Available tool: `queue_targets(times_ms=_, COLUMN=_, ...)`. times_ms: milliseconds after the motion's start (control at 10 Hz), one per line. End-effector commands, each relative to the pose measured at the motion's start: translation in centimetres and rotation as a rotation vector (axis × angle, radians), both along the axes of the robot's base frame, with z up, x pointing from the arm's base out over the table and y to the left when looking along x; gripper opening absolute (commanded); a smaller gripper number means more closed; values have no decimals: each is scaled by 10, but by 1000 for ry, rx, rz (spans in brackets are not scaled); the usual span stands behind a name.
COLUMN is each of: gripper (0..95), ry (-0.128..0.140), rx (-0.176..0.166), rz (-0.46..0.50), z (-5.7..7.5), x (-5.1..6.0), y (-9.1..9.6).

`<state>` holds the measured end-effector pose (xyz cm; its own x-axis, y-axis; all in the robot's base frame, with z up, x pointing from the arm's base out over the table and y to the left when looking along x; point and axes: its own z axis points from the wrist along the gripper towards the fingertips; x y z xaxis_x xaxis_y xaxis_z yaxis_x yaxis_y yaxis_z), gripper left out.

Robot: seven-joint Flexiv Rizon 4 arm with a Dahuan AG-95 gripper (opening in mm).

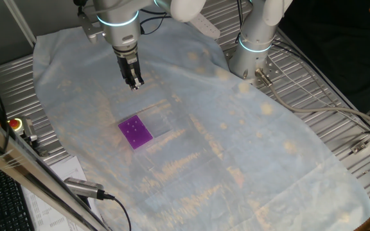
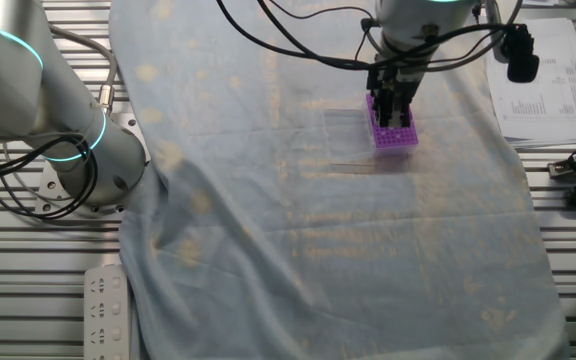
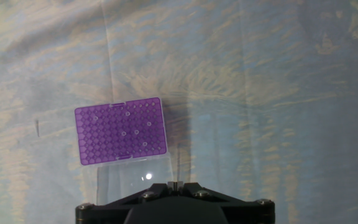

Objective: Insert a small pipette tip into the holder for small pipette tips

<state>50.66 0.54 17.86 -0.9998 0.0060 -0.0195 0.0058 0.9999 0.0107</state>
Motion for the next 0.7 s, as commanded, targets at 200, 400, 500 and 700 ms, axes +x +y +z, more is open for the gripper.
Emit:
queue_targets(times_ms=200, gripper=0, ry=1, rx=3, rz=0, z=0, x=0, y=0)
queue_targets(times_ms=400, gripper=0, ry=1, rx=3, rz=0, z=0, x=0, y=0)
queue_targets(times_ms=500, gripper=0, ry=2, rx=5, rz=-31, z=0, x=0, y=0)
queue_targets(times_ms=700, gripper=0, ry=2, rx=11, rz=-38, z=0, x=0, y=0)
